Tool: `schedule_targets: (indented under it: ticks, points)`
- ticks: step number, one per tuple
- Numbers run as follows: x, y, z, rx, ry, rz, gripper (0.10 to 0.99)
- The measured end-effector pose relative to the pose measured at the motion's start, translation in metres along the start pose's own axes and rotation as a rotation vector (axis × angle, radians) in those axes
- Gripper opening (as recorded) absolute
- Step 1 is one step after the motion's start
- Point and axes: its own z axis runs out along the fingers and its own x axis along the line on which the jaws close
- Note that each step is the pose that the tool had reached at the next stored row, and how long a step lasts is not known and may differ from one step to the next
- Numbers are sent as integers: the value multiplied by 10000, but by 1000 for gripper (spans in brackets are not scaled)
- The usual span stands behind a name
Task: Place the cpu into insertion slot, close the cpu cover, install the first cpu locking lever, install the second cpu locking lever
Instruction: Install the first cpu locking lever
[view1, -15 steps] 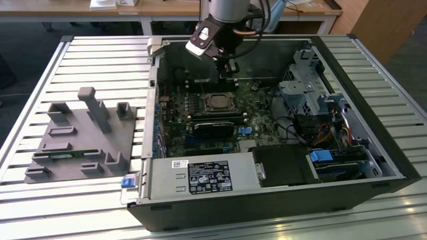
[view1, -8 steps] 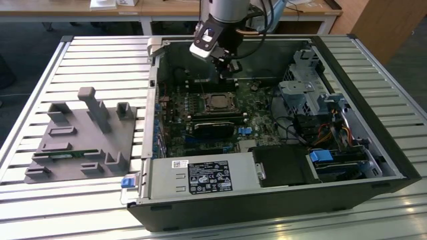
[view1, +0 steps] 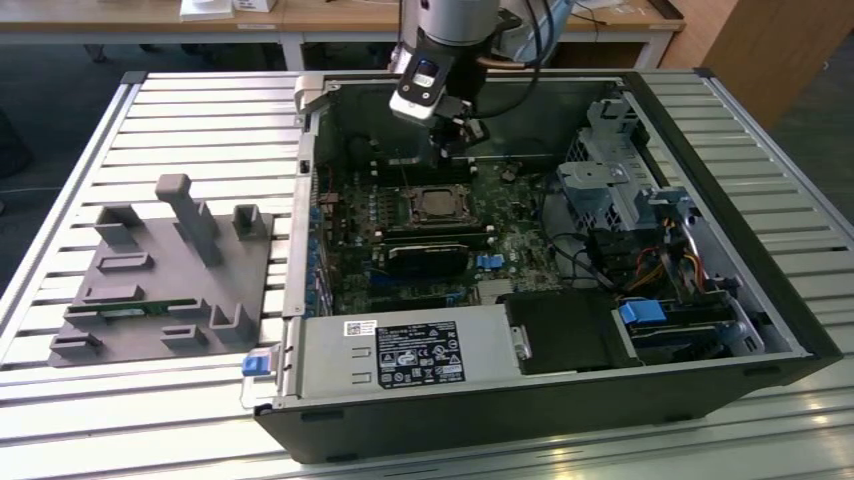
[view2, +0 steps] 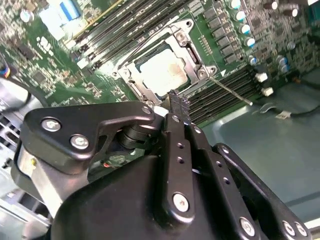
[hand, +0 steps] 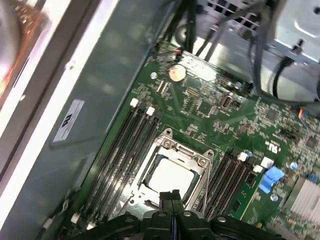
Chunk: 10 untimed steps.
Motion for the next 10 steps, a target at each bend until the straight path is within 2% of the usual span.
schedule_targets:
  ticks: [10]
  points:
    - [0, 0, 2, 30, 21, -1576, 106]
